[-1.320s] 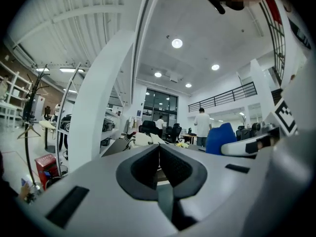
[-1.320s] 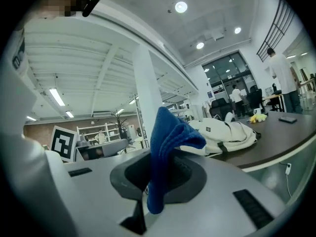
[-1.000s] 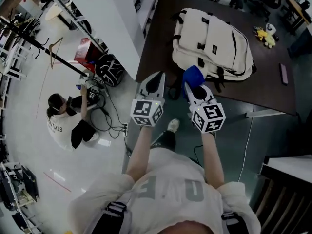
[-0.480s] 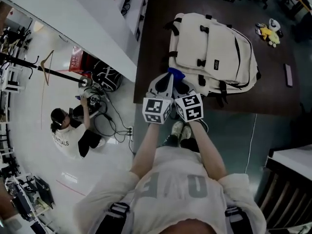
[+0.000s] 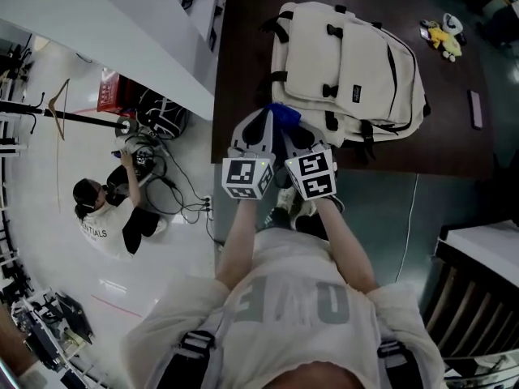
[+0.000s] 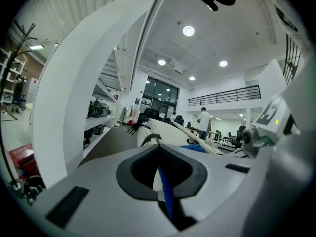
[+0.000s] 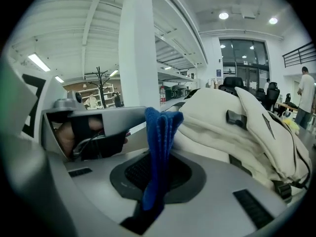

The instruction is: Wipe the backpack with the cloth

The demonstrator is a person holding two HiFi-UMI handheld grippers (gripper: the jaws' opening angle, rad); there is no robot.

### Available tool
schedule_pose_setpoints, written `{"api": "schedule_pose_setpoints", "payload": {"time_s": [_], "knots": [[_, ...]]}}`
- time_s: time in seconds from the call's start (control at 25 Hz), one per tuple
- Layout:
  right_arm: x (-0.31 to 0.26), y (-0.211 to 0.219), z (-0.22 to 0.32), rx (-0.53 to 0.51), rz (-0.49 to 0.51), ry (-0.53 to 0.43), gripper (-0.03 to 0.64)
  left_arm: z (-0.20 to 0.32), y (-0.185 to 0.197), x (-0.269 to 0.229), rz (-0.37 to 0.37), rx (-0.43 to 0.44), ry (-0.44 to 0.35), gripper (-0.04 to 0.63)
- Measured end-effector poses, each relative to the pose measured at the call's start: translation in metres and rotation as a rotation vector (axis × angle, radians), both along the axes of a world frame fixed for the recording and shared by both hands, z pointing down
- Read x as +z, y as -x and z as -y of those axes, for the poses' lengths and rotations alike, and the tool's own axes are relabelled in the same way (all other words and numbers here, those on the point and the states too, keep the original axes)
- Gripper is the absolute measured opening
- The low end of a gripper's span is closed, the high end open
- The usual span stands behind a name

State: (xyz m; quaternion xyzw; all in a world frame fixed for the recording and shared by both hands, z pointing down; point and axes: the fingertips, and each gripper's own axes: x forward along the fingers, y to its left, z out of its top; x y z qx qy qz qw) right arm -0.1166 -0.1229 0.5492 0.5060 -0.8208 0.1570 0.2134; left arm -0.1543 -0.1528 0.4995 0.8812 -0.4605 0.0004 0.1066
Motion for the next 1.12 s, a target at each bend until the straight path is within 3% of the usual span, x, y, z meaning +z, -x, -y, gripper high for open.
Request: {"api": "schedule_pose_setpoints", "payload": {"time_s": [0.24, 0.6, 0.92, 1.12], "knots": [[-0.003, -0.023, -0.011, 0.007, 0.059, 0.026, 0.038, -0.008, -0.014, -0.004, 0.011, 0.007, -0.013, 0.006], [0.005, -0.076, -0.03, -0.058, 0.206, 0.091, 0.038, -0.015, -0.025, -0.004, 0.027, -0.211, 0.006, 0.006], [0.01, -0.13, -0.045, -0.206, 0.228, 0.139, 0.038, -0.042, -0.115, -0.005, 0.051, -0.248, 0.006, 0.006], [0.046, -0.207, -0.048, -0.147, 0.155, 0.205, 0.038, -0.054, -0.174, 0.003, 0.059, -0.233, 0.008, 0.006]]}}
